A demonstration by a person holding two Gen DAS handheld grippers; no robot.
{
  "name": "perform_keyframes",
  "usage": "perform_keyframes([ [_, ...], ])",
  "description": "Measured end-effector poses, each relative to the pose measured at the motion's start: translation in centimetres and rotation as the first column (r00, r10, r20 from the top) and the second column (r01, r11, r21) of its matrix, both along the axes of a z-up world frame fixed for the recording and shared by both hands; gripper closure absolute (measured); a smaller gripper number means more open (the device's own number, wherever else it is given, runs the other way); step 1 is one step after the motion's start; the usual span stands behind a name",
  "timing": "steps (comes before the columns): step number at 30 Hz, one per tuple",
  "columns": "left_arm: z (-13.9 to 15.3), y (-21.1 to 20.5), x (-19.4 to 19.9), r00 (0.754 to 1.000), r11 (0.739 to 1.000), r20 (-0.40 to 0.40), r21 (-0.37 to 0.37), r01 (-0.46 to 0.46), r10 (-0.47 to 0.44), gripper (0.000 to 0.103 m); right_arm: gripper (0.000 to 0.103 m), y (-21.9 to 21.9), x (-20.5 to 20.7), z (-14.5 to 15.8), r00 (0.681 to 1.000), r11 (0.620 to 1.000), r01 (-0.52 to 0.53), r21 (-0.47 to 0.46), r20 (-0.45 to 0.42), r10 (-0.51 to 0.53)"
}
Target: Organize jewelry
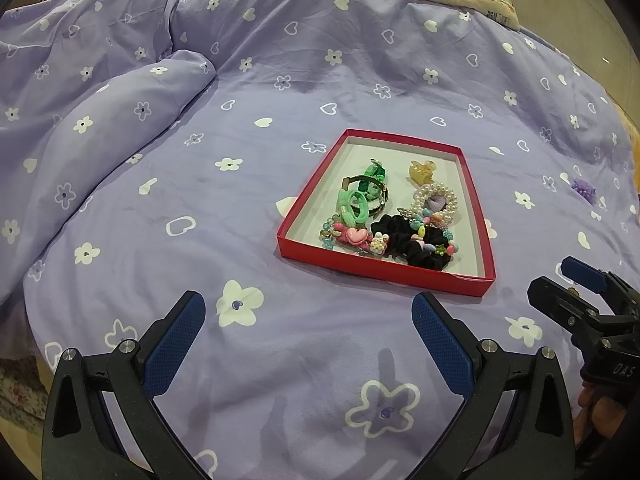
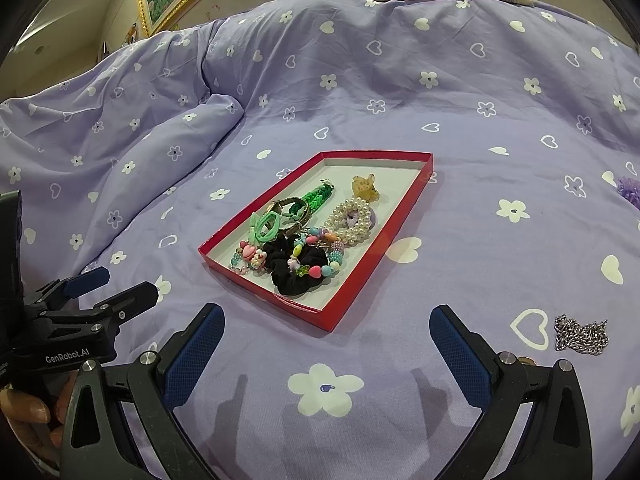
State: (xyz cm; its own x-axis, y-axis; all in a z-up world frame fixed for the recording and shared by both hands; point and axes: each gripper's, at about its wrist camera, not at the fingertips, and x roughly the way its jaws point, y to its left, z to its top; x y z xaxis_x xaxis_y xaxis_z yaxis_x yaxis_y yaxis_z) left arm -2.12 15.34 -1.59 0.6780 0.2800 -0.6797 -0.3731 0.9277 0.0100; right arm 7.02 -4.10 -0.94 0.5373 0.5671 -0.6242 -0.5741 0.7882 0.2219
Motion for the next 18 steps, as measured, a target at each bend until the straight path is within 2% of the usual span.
perform_keyframes([
  [18, 0.01, 0.07, 0.22, 1.000, 1.000, -0.007, -0.012, 0.016, -0.016, 0.000, 0.000, 0.02, -0.09, 0.12, 1.000, 1.000, -0.004, -0.002, 0.005, 0.004],
])
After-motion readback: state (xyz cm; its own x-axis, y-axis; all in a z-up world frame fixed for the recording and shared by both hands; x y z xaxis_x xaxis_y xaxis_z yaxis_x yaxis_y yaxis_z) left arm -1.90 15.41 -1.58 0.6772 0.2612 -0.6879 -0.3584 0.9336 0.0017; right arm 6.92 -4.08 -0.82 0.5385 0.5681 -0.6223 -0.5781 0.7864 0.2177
